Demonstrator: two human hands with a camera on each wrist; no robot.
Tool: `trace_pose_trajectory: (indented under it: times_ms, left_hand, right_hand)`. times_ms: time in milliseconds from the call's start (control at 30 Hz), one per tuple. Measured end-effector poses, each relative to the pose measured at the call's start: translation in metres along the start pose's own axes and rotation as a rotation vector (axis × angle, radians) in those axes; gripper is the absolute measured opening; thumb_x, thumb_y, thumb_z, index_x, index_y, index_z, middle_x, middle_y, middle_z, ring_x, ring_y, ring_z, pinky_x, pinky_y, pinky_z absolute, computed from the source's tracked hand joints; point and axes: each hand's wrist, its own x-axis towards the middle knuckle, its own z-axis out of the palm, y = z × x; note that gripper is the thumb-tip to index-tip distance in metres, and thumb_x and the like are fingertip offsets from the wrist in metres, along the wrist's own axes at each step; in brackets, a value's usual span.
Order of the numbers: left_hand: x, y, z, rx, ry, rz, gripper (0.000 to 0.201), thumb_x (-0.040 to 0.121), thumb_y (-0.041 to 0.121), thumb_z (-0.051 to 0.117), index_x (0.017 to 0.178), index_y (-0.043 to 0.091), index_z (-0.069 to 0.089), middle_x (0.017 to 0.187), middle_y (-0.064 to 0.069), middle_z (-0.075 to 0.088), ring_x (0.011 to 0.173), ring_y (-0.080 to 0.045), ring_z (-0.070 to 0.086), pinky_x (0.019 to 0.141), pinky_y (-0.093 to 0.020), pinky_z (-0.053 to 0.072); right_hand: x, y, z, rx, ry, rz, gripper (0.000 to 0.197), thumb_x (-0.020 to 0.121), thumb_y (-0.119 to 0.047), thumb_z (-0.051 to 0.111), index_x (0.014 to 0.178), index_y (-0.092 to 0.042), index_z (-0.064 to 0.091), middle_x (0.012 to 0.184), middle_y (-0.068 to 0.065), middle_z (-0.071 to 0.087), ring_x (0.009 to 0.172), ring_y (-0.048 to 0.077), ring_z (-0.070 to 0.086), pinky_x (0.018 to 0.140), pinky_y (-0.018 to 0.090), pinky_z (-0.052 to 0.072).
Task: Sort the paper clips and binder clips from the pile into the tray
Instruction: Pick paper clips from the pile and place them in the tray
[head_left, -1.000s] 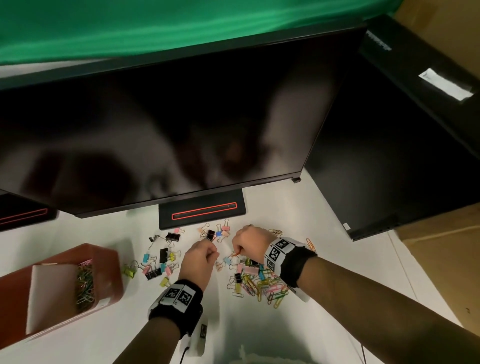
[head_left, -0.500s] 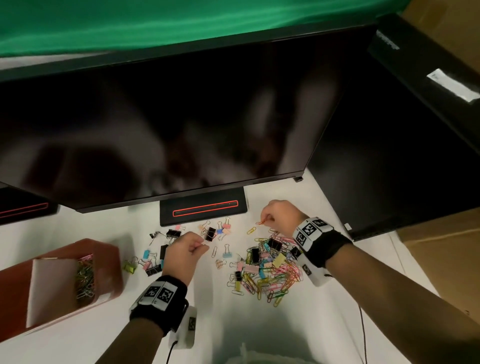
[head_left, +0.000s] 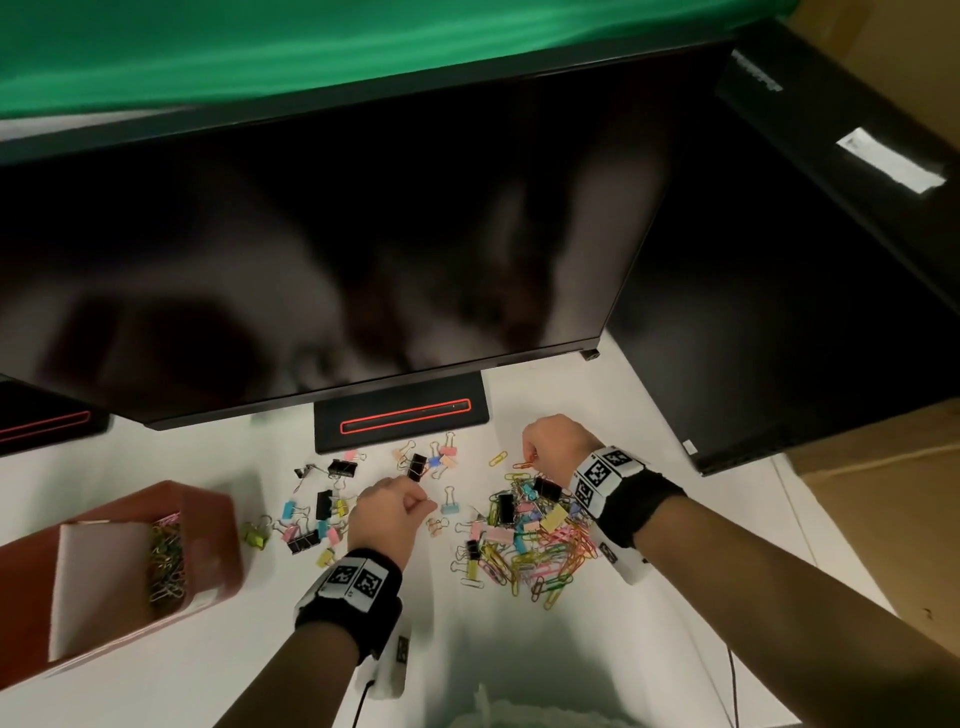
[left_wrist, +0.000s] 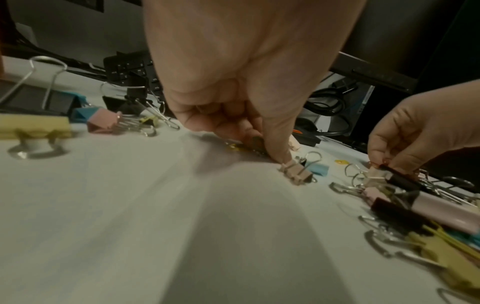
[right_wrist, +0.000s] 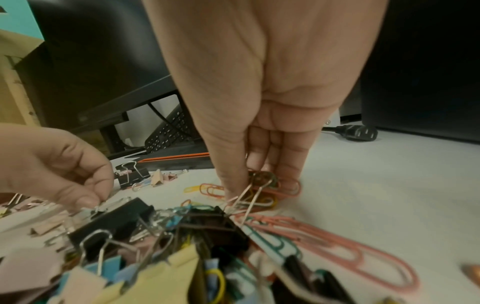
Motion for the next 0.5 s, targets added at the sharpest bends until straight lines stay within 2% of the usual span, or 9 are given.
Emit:
trace_pose_trajectory:
  times_ms: [100, 233, 333, 400, 500]
  left_hand:
    - [0.001, 0.003, 0.001, 0.094, -0.010, 0.079, 0.011, 0.084, 0.029, 0.063, 0.083, 0.019, 0.063, 0.085, 0.004, 0.054, 0.086, -0.018, 0.054, 0.076, -0.034, 0.050]
    - [0.000, 0.002, 0.004, 0.240, -0.001, 0.176, 0.014, 0.091, 0.030, 0.052, 0.088, 0.018, 0.059, 0.094, 0.002, 0.055, 0.093, -0.018, 0.049, 0.082, -0.032, 0.045]
    - [-0.003, 0.000, 0.003, 0.307, -0.015, 0.251, 0.015, 0.094, 0.031, 0.045, 0.090, 0.020, 0.055, 0.093, 0.004, 0.056, 0.092, -0.016, 0.048, 0.084, -0.031, 0.041]
    - [-0.005, -0.002, -0.004, 0.228, 0.008, 0.260, 0.011, 0.092, 0.027, 0.050, 0.088, 0.018, 0.056, 0.087, 0.005, 0.056, 0.086, -0.016, 0.049, 0.080, -0.030, 0.042]
    - [-0.003, -0.012, -0.021, 0.033, 0.087, 0.163, 0.004, 0.087, 0.020, 0.061, 0.086, 0.016, 0.059, 0.077, 0.006, 0.060, 0.076, -0.014, 0.056, 0.067, -0.024, 0.042]
  right_hand:
    - [0.001, -0.001, 0.001, -0.012, 0.009, 0.018, 0.027, 0.089, -0.004, 0.052, 0.113, -0.009, 0.063, 0.116, 0.008, 0.063, 0.103, 0.026, 0.062, 0.085, 0.033, 0.053]
    - [0.000, -0.002, 0.000, 0.008, 0.005, -0.002, 0.026, 0.090, -0.006, 0.050, 0.111, -0.008, 0.065, 0.114, 0.009, 0.064, 0.101, 0.027, 0.063, 0.083, 0.032, 0.054]
    - [-0.002, 0.000, -0.001, 0.011, -0.023, -0.043, 0.024, 0.089, -0.006, 0.052, 0.107, -0.007, 0.067, 0.111, 0.010, 0.066, 0.099, 0.027, 0.064, 0.085, 0.033, 0.055]
    - [-0.005, 0.002, -0.004, 0.007, -0.029, -0.086, 0.024, 0.089, -0.007, 0.053, 0.108, -0.007, 0.067, 0.112, 0.009, 0.066, 0.101, 0.026, 0.063, 0.086, 0.033, 0.054]
    - [-0.010, 0.004, -0.011, 0.032, 0.006, -0.160, 0.026, 0.092, -0.010, 0.050, 0.112, -0.010, 0.067, 0.116, 0.007, 0.065, 0.106, 0.026, 0.060, 0.091, 0.033, 0.052]
